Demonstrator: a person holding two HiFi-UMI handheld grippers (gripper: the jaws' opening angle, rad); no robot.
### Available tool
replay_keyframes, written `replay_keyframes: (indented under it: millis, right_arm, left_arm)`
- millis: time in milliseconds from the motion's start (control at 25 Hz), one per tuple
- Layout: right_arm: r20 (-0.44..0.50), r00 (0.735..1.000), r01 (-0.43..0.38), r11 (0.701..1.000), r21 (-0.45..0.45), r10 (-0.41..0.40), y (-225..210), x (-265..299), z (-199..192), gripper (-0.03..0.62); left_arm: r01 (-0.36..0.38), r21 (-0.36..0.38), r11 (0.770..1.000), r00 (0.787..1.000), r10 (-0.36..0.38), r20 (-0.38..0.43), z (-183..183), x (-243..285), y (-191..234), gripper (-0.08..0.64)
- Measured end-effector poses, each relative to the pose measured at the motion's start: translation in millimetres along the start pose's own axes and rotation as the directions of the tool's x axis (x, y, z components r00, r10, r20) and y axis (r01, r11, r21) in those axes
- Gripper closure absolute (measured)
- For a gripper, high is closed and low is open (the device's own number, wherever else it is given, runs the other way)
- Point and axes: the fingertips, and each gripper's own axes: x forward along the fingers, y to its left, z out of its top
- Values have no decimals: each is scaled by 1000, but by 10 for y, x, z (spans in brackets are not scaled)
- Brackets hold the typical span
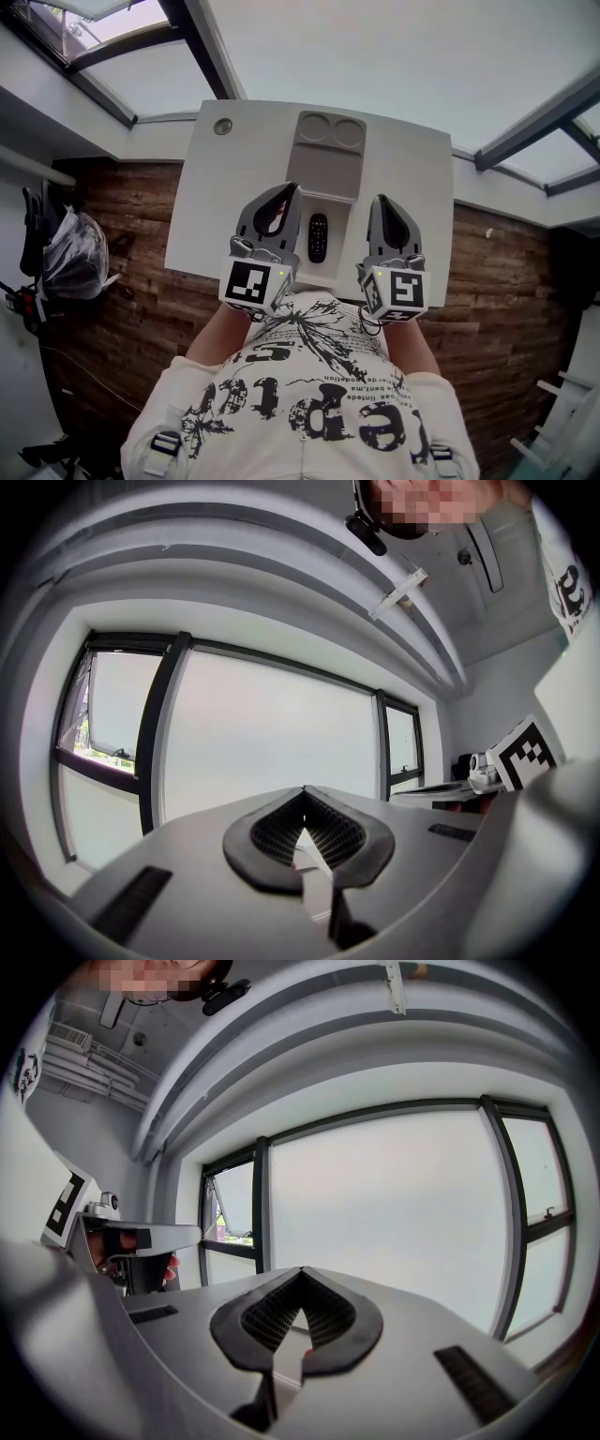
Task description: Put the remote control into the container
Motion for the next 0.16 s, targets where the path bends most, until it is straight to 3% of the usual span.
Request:
replay_keyframes:
  millis: [160]
  right_arm:
    - [-2, 1000, 0, 1000, 0, 0, -19, -45, -21, 591]
  left_arm:
    - [-1, -14, 1000, 1000, 1, 6, 6, -17, -18, 551]
